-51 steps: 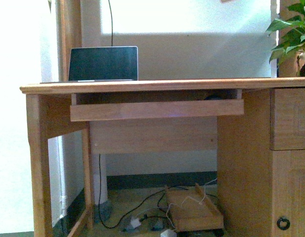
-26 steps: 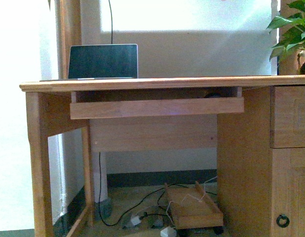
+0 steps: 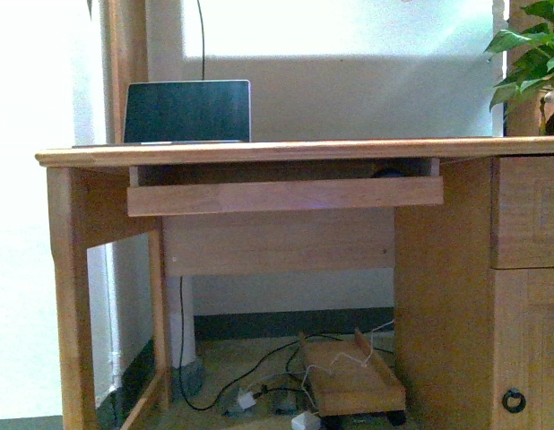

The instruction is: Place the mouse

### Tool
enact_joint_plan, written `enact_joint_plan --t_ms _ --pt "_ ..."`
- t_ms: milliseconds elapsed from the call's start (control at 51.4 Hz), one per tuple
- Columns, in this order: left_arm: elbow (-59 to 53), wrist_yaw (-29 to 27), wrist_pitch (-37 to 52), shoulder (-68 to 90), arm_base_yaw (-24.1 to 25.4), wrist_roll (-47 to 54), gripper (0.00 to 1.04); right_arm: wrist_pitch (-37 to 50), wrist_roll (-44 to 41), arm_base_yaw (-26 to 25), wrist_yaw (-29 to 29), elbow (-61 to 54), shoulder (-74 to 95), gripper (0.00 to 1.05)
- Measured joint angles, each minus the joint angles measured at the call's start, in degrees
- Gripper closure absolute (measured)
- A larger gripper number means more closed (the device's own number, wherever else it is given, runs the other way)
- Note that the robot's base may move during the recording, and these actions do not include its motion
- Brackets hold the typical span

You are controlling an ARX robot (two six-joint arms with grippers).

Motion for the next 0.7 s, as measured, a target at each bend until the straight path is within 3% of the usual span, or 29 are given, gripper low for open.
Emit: enact_joint_plan --t_ms 700 --pt "0.00 0.00 0.00 0.00 0.00 0.00 0.08 0.00 0.00 0.00 0.00 0.00 0.00 0.07"
